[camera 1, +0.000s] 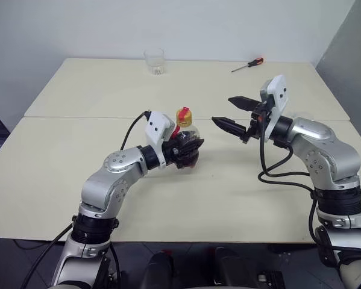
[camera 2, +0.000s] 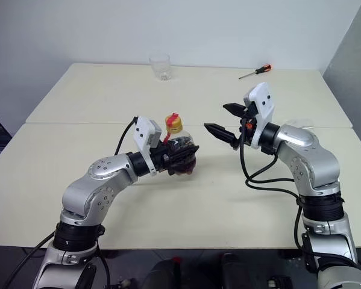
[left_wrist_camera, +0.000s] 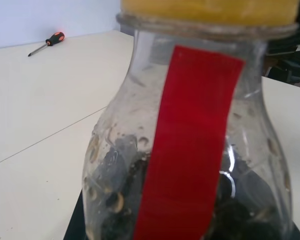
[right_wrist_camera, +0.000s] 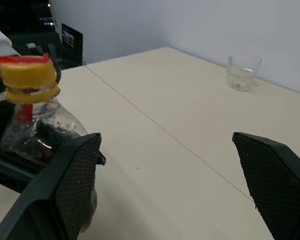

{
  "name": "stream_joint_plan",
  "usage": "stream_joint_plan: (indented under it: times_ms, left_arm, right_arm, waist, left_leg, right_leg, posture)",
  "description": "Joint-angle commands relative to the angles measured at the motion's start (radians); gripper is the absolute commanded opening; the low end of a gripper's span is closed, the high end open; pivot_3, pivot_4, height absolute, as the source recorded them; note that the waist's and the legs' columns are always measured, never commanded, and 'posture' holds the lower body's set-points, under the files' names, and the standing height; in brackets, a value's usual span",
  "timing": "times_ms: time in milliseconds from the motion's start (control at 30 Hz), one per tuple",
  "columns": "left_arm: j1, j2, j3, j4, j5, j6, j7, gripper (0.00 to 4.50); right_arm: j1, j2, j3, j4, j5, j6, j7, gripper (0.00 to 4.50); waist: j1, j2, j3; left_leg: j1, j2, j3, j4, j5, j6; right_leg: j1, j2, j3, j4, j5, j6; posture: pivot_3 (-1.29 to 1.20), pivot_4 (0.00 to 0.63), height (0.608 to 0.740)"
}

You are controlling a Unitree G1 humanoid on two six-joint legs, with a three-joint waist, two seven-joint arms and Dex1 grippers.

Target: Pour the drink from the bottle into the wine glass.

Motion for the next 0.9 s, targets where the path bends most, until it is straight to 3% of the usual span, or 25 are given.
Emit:
stream_joint_plan:
  times_ms: [33, 367, 900]
  left_arm:
    - [-0.027, -0.003, 0.009, -0.043, -0.005, -0.026, -0.009, 1.78]
    - [-0.02, -0.01, 0.008, -0.049, -0.002, -0.025, -0.004, 1.78]
    - [-0.02, -0.017, 0.006, -0.055, -0.003, -0.023, 0.004, 1.78]
  right_arm:
    - [-0.029, 0.045, 0.004, -0.071, 0.049, 0.014, -0.012, 4.48]
    - [-0.074, 0.152, 0.079, -0.047, 0.018, -0.008, -0.029, 4.48]
    - [-0.116, 0.182, 0.095, 0.022, -0.037, -0.053, -0.032, 4.48]
  waist:
    - [-0.001, 0.0, 0.0]
    - [0.0, 0.0, 0.0]
    - [0.001, 0.0, 0.0]
  left_leg:
    - [0.0, 0.0, 0.0, 0.0, 0.0, 0.0]
    - [0.0, 0.0, 0.0, 0.0, 0.0, 0.0]
    - [0.0, 0.0, -0.001, 0.0, 0.0, 0.0]
  right_leg:
    - [0.0, 0.0, 0.0, 0.0, 0.0, 0.0]
    - [0.0, 0.0, 0.0, 0.0, 0.0, 0.0]
    - [0.0, 0.0, -0.001, 0.0, 0.0, 0.0]
  posture:
    - [0.0, 0.15, 0.74]
    - [0.0, 0.15, 0.74]
    - [0.0, 0.15, 0.74]
